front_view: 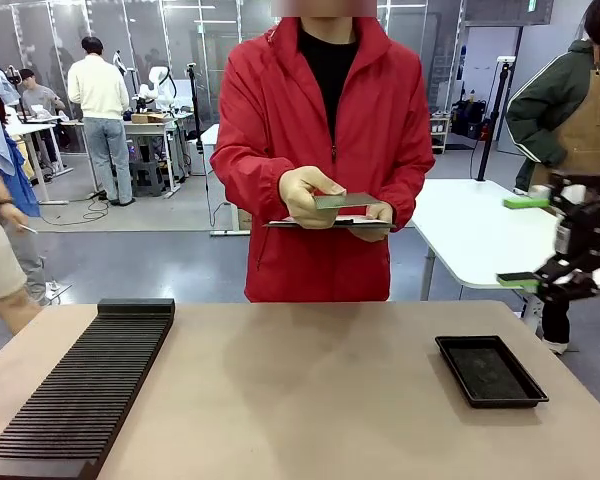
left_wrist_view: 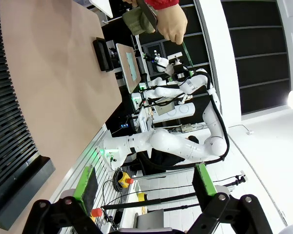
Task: Inspect the PCB.
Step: Pick up the Blank PCB that the human is holding.
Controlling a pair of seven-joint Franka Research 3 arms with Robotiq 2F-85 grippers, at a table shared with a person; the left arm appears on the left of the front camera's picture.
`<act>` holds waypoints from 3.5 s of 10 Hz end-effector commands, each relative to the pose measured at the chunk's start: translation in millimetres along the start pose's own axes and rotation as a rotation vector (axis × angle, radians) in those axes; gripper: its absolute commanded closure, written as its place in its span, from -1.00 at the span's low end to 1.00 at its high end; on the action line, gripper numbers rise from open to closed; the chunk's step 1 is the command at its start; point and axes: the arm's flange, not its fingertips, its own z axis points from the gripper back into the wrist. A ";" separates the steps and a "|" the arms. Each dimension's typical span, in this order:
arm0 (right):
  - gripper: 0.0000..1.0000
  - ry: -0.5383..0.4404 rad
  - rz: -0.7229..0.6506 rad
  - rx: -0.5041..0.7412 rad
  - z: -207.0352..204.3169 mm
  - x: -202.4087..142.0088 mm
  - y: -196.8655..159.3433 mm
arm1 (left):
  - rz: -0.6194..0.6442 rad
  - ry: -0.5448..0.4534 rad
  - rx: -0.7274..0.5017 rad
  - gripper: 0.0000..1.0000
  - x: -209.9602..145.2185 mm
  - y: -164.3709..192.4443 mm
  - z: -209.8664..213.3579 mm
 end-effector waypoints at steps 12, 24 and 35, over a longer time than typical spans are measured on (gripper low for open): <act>-1.00 0.189 -0.108 0.064 -156.3 61.4 36.8 | 0.002 0.006 -0.007 -1.00 -2.4 -0.7 0.5; 0.81 0.218 -0.114 0.103 -162.1 67.9 25.5 | 0.002 0.006 -0.007 -1.00 -2.4 -0.7 0.5; 1.00 0.213 -0.129 0.080 -157.7 64.6 24.3 | 0.002 0.006 -0.007 -1.00 -2.4 -0.7 0.5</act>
